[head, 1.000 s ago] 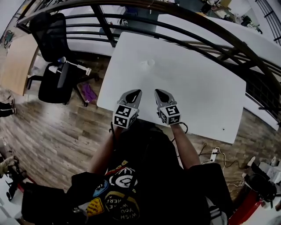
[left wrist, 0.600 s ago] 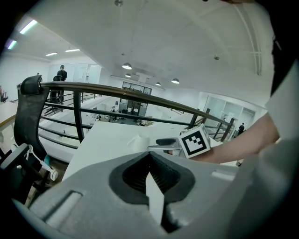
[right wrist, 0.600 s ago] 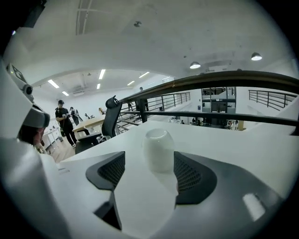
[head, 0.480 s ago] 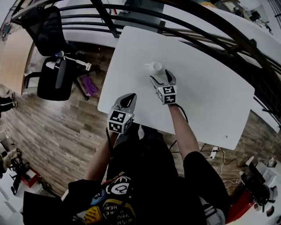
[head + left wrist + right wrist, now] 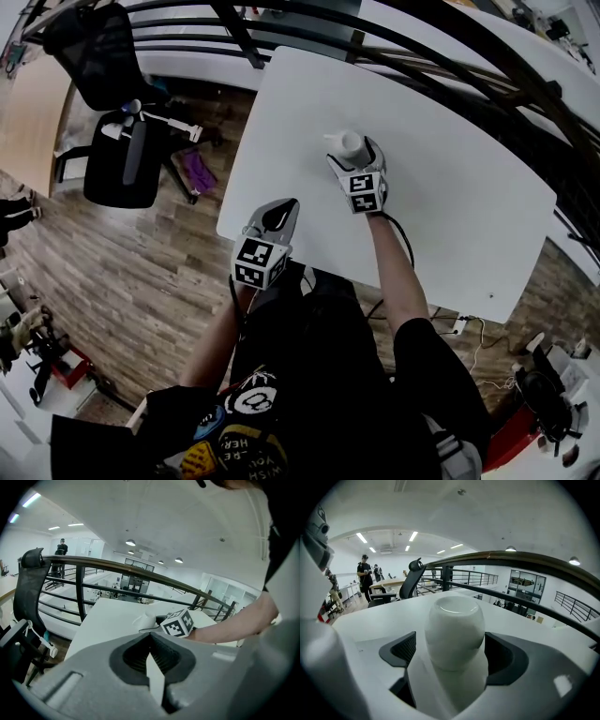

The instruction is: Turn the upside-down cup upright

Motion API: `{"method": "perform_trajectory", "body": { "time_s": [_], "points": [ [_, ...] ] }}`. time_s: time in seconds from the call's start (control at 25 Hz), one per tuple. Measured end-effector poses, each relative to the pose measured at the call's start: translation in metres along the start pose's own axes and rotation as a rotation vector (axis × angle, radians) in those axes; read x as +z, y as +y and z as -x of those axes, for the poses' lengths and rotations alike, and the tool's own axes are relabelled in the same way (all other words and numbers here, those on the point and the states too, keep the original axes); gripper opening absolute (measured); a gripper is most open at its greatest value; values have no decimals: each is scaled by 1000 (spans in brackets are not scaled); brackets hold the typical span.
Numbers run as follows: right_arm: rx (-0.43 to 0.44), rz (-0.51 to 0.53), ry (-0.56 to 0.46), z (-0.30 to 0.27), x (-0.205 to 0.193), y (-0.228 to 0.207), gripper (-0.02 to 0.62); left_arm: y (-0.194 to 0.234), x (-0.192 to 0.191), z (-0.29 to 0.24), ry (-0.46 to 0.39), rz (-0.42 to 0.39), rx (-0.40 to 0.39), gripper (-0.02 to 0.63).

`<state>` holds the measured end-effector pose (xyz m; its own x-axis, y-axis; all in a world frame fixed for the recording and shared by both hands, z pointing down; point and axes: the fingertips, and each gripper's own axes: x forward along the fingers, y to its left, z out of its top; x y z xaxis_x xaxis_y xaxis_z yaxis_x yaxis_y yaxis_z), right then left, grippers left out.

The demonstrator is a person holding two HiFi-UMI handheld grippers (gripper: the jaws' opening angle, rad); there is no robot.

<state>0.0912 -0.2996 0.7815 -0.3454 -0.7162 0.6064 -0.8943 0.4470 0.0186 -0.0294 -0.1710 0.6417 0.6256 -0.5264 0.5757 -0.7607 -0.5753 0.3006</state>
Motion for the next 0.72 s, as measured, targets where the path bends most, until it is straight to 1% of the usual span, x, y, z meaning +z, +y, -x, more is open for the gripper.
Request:
{"method": "perform_trajectory", "body": {
  "time_s": [0.12, 0.16, 0.2, 0.24, 0.32, 0.44, 0.52, 0.56, 0.6, 0.72],
  "points": [
    [-4, 18, 84, -11, -7, -3, 451, -1, 0, -1, 7, -24, -4, 5],
    [2, 22, 94, -12, -6, -2, 446, -1, 0, -2, 9, -28, -5, 5],
    [13, 32, 93, -12, -4, 0, 429, -1, 0, -3, 12, -27, -6, 5],
    [25, 47, 86, -11, -2, 3, 394, 0, 1, -4, 14, -24, -8, 5],
    [40, 64, 71, -6, 1, 9, 390, 0, 3, -7, 16, -18, -11, 5],
    [34, 64, 38, 8, 8, 13, 388, 4, 18, -15, 14, 1, -28, 6],
    [42, 81, -3, 18, 14, 18, 388, 6, 30, -24, 32, -11, -56, 8],
    [51, 95, -21, 25, 21, 23, 388, 6, 37, -29, 49, -43, -74, 55],
    [57, 113, -33, 35, 30, 28, 388, 3, 45, -34, 71, -94, -93, 107],
    [68, 171, -52, 65, 54, 42, 388, -14, 69, -53, 130, -296, -127, 266]
  ]
}}
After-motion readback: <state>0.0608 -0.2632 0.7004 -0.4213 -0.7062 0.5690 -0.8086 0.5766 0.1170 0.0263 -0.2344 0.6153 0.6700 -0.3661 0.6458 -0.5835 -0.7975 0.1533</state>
